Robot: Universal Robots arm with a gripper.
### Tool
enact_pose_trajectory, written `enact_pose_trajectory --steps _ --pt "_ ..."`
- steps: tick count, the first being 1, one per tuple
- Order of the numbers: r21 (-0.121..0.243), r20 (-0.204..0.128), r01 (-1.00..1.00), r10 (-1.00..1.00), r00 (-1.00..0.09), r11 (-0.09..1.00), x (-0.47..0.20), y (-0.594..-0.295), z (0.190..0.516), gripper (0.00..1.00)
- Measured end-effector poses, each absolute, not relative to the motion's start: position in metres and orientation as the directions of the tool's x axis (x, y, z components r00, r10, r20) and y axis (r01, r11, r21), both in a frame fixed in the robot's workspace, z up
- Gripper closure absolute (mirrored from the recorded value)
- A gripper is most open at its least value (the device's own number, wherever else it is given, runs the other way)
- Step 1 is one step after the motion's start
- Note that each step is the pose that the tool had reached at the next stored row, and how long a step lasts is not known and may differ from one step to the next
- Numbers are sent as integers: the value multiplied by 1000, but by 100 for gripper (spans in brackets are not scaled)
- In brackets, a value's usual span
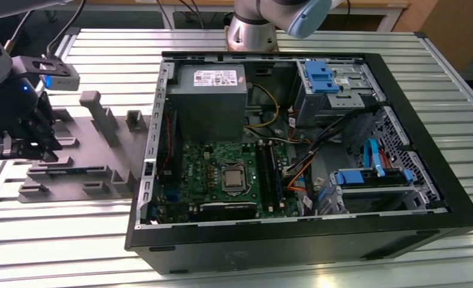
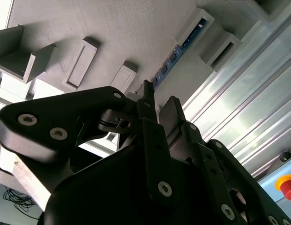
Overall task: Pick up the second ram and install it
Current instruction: 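Pick up the second ram and move it above second insertion slot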
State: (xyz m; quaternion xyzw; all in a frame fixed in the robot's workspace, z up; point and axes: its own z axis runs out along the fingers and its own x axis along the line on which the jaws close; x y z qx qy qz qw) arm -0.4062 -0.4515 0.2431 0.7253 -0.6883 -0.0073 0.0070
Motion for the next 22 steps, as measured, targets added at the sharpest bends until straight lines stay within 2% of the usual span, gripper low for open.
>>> enact_pose_trajectory --steps 22 --pt "19 -1 -998 -999 52 -52 -407 -456 226 68"
